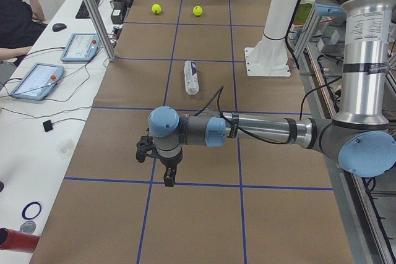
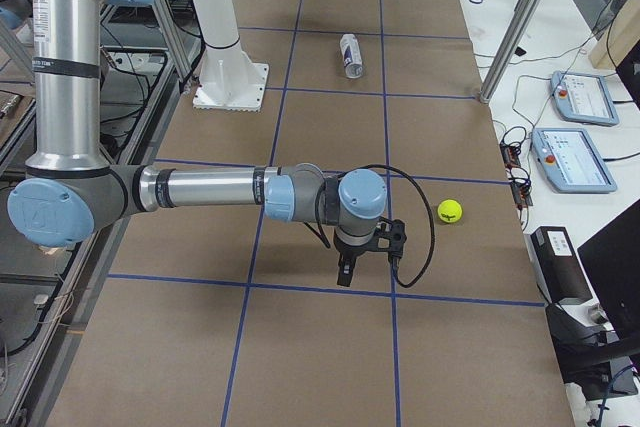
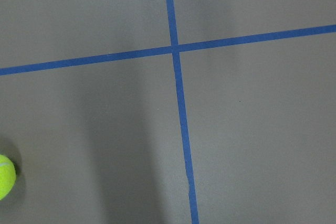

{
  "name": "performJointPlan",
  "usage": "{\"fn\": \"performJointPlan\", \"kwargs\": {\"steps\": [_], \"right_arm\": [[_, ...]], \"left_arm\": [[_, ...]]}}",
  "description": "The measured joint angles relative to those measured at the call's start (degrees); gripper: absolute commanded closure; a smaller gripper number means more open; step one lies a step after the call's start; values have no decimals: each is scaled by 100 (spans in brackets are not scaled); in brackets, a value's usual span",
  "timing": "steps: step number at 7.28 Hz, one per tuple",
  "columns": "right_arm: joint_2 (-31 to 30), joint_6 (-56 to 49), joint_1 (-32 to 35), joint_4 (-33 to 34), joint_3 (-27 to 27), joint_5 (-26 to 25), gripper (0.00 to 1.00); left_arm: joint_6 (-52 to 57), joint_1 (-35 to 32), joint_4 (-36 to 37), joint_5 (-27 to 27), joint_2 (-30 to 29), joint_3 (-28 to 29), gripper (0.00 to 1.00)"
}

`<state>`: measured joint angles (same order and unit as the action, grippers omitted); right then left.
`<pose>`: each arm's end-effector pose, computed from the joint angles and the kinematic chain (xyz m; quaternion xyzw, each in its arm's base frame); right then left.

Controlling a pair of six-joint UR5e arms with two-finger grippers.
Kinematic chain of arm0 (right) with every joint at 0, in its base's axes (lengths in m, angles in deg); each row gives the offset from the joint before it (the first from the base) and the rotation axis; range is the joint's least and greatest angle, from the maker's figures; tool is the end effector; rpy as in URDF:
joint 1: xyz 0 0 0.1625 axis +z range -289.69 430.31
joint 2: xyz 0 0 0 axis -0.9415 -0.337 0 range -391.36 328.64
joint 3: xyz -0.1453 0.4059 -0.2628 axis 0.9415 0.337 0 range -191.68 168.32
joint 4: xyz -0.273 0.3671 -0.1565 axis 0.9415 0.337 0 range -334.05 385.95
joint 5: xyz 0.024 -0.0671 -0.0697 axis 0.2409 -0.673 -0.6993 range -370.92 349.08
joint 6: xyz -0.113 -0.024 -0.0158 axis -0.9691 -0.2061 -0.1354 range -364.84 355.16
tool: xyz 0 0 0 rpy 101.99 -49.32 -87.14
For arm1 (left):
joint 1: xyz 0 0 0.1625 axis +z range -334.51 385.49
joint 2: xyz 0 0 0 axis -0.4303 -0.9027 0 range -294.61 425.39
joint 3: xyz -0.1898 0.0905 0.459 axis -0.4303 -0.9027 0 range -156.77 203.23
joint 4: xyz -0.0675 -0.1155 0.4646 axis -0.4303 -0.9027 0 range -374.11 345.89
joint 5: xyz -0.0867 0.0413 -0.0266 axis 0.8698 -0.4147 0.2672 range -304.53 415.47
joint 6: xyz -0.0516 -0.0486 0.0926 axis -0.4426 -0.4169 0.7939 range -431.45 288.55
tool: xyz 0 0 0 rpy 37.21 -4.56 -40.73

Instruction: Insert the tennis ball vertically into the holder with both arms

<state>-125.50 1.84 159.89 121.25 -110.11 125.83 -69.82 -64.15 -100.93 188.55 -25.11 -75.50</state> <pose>0.0446 -0.5256 0.7129 -0.0326 -0.3955 0.0536 0.9163 -0.0501 -0.5715 0.6671 0.0530 0.3661 0.0356 0.9284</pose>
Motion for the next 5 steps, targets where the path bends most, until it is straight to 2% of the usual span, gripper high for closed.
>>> {"fn": "performJointPlan", "kwargs": {"steps": [2,3,5], "right_arm": [[2,3,-2,-98,8,8,1],[11,2,-2,-113,13,5,1],[29,1,-2,-119,16,6,1]], "left_arm": [[-323,45,-97,66,-538,-336,0],[-473,211,-180,316,-883,-484,0],[-673,1018,-208,904,-1589,-646,0]]}}
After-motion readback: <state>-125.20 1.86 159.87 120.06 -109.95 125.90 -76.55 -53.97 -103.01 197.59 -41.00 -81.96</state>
